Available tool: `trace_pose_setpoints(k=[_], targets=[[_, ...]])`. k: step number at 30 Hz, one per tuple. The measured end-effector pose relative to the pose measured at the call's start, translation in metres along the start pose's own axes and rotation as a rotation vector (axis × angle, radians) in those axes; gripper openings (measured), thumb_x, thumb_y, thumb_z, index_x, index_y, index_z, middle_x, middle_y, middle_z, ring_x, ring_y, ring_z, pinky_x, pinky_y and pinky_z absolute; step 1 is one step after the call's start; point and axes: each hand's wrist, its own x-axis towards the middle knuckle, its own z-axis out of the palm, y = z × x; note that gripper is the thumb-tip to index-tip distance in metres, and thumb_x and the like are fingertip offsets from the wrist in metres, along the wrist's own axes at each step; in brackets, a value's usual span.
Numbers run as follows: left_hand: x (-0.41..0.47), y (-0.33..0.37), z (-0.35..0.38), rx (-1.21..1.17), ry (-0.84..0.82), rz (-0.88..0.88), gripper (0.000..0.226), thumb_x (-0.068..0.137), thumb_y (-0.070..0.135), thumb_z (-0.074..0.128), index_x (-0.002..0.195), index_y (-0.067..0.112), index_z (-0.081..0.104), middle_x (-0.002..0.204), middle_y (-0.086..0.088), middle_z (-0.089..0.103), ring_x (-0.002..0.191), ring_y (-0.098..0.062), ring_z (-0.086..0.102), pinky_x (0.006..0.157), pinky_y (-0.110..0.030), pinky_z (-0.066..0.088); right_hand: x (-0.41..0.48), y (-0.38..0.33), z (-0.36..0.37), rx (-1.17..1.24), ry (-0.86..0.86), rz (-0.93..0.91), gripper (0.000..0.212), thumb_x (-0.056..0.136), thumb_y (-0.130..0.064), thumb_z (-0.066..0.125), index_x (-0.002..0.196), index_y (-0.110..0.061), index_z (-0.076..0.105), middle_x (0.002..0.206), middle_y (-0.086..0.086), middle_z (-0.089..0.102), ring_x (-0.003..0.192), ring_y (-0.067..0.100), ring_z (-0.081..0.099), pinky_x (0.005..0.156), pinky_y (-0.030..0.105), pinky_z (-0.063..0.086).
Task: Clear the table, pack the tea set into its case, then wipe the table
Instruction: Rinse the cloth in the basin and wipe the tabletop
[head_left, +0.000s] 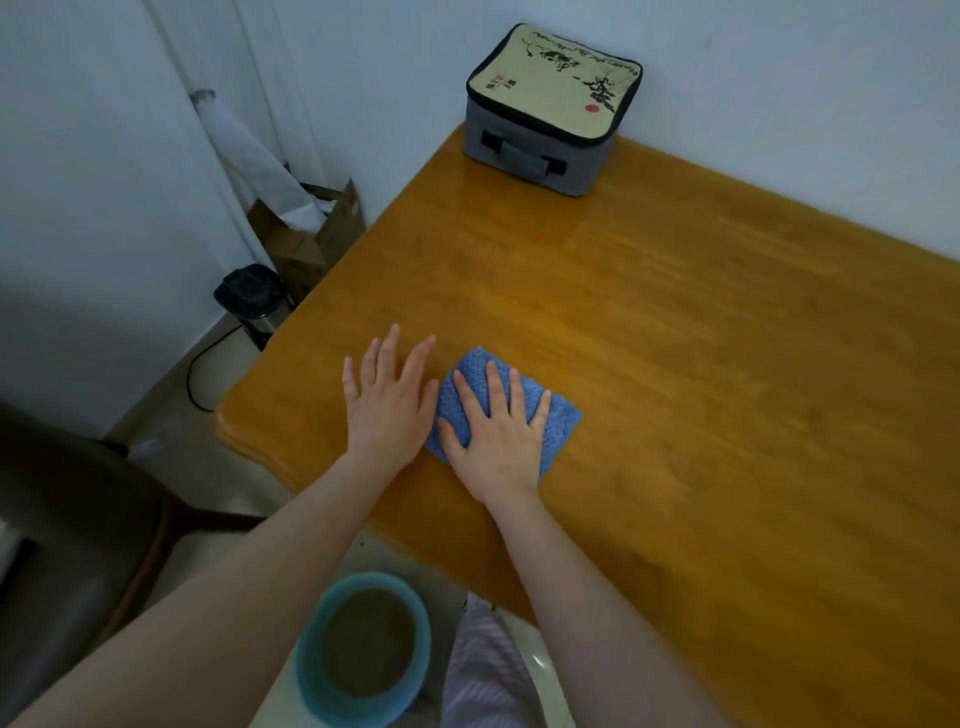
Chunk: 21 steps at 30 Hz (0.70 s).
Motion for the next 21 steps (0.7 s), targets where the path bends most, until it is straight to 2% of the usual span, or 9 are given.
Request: trace_pose_setpoints(k=[3,7,11,16,21], targets=[[-0.030,-0.003,0.001,-0.018,0.008,0.001,0.048,0.100,0.042,0.033,0.148,0.040,0.024,0.161,-0.003,0.011,0.147,-0.027,0.007,0.117,-0.053,0.001,-0.026,-0.015,0.003,0.022,0.018,-0.034,0.067,0.090,-0.065,0.018,0.150,-0.037,0.031,0.160,0.005,0.024,0.149,0.032,0.012,0.114,0.065,0.000],[-0.062,-0.006,-0.001,-0.019,-0.001,-0.029,0.047,0.101,0.044,0.031,0.147,0.043,0.024,0.161,-0.003,0.010,0.148,-0.027,0.006,0.117,-0.052,-0.001,-0.056,-0.026,0.007,-0.002,-0.006,-0.078,0.067,0.091,-0.065,0.019,0.151,-0.037,0.026,0.161,0.005,0.021,0.149,0.031,0.008,0.114,0.065,0.000],[-0.084,-0.011,-0.006,-0.008,-0.012,-0.074,0.050,0.100,0.042,0.035,0.148,0.041,0.024,0.161,-0.005,0.011,0.147,-0.028,0.007,0.118,-0.052,0.000,-0.076,-0.023,0.008,0.033,0.025,-0.065,0.062,0.093,-0.064,0.027,0.148,-0.037,0.036,0.158,0.004,0.030,0.148,0.031,0.018,0.113,0.064,0.005],[-0.087,-0.008,-0.013,0.018,-0.049,-0.104,0.052,0.099,0.044,0.034,0.149,0.043,0.018,0.161,-0.003,0.007,0.148,-0.026,0.003,0.118,-0.051,-0.002,-0.104,0.009,0.006,0.028,0.022,-0.058,0.060,0.093,-0.064,0.033,0.146,-0.038,0.039,0.157,0.000,0.032,0.147,0.028,0.023,0.113,0.064,0.010],[-0.072,0.008,-0.014,0.030,-0.067,-0.072,0.053,0.100,0.045,0.033,0.150,0.044,0.016,0.162,-0.003,0.005,0.148,-0.027,0.001,0.118,-0.051,-0.003,-0.102,0.056,-0.005,0.035,0.026,0.048,0.061,0.094,-0.067,0.026,0.147,-0.041,0.036,0.158,-0.003,0.029,0.148,0.026,0.020,0.114,0.061,0.006]])
